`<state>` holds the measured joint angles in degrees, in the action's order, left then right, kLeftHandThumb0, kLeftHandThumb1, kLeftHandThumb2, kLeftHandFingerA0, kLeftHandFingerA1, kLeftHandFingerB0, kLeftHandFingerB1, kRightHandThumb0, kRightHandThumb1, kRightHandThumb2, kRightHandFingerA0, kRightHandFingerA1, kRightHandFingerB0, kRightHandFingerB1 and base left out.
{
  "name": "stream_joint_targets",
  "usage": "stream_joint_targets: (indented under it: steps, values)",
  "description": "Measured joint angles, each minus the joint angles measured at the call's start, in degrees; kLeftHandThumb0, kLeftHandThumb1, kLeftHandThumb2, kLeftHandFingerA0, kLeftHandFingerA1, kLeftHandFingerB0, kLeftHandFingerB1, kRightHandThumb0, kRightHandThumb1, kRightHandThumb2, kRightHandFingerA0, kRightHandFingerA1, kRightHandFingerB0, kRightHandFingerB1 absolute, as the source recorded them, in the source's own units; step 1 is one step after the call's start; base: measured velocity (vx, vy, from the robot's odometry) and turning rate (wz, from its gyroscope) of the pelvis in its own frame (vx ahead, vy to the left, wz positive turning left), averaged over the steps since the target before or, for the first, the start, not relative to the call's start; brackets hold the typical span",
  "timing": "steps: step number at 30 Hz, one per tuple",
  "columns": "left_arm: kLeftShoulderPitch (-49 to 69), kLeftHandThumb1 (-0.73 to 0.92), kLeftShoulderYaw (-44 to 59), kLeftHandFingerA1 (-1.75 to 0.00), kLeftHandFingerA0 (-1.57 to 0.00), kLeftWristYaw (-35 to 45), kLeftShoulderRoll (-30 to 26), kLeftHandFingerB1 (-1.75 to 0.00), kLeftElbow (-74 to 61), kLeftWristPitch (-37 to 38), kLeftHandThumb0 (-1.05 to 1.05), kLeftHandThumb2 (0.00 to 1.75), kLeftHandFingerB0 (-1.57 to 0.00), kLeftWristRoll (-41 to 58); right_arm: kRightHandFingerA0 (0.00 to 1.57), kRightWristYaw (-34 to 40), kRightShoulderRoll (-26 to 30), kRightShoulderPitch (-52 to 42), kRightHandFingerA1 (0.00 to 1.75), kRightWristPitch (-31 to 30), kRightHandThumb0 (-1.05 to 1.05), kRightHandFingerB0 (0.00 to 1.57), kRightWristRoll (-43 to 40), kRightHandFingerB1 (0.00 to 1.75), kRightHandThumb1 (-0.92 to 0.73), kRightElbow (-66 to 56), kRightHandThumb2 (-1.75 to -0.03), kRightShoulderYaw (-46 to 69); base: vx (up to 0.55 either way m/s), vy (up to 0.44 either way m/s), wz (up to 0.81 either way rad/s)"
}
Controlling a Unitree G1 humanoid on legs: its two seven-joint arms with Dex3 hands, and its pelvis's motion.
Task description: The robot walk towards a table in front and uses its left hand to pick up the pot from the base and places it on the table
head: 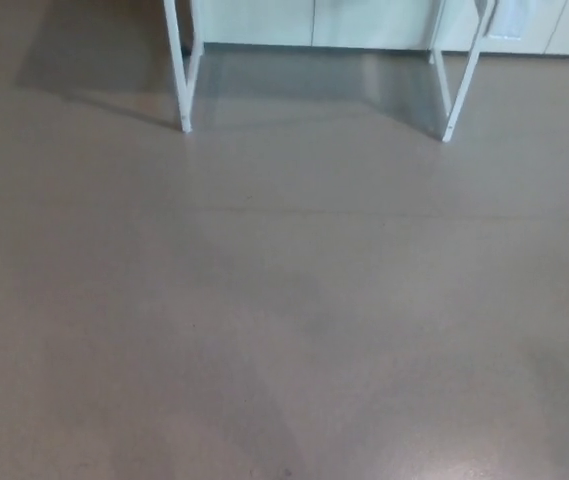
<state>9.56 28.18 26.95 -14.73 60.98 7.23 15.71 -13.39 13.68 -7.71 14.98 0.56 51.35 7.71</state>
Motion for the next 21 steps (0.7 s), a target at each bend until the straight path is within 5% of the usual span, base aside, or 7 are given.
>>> stream_joint_targets:
  steps: [2, 3, 5, 6, 21]
  values:
    - [-0.2, 0.34, 0.0, -0.54, -0.31, -0.1, -0.7, -0.47, -0.2, 0.2, -0.06, 0.8, -0.16, 0.1, 0.52, -0.2, -0.2, 0.0, 0.43, 0.1, -0.24, 0.32, 0.0, 0.34, -0.56, 0.0, -0.56, -0.3, 0.21, 0.354, -0.01]
    - [-0.4, 0.48, 0.0, -0.38, -0.41, -0.2, -1.2, -0.32, -0.5, 0.6, -0.09, 0.54, -0.31, 0.2, 0.53, -0.2, -0.2, 0.0, 0.44, 0.1, -0.24, 0.31, 0.0, 0.34, -0.56, 0.1, -0.56, -0.4, 0.24, 0.219, -0.04]
    - [-0.4, 0.47, -0.2, -0.38, -0.41, -0.4, -1.2, -0.32, -0.8, 0.9, -0.1, 0.55, -0.31, 0.3, 0.53, -0.2, -0.2, 0.2, 0.44, 0.1, -0.23, 0.32, 0.0, 0.35, -0.56, 0.2, -0.56, -0.5, 0.21, 0.146, 0.02]
    - [-0.5, 0.34, -0.3, -0.53, -0.3, -0.4, -1.2, -0.47, -0.8, 1.0, -0.05, 0.79, -0.17, 0.3, 0.55, -0.2, -0.2, 0.4, 0.44, 0.1, -0.22, 0.32, 0.0, 0.35, -0.56, 0.3, -0.56, -0.5, 0.24, 0.087, 0.11]
    - [-0.3, 0.33, -1.7, -0.52, -0.26, -0.3, -0.4, -0.46, -0.4, 2.3, -0.08, 0.78, -0.18, 0.6, 0.53, 0.1, 0.8, 1.0, 0.43, 0.1, -0.25, 0.31, 0.0, 0.34, -0.57, 0.2, -0.56, -0.8, 0.27, -0.133, 0.16]
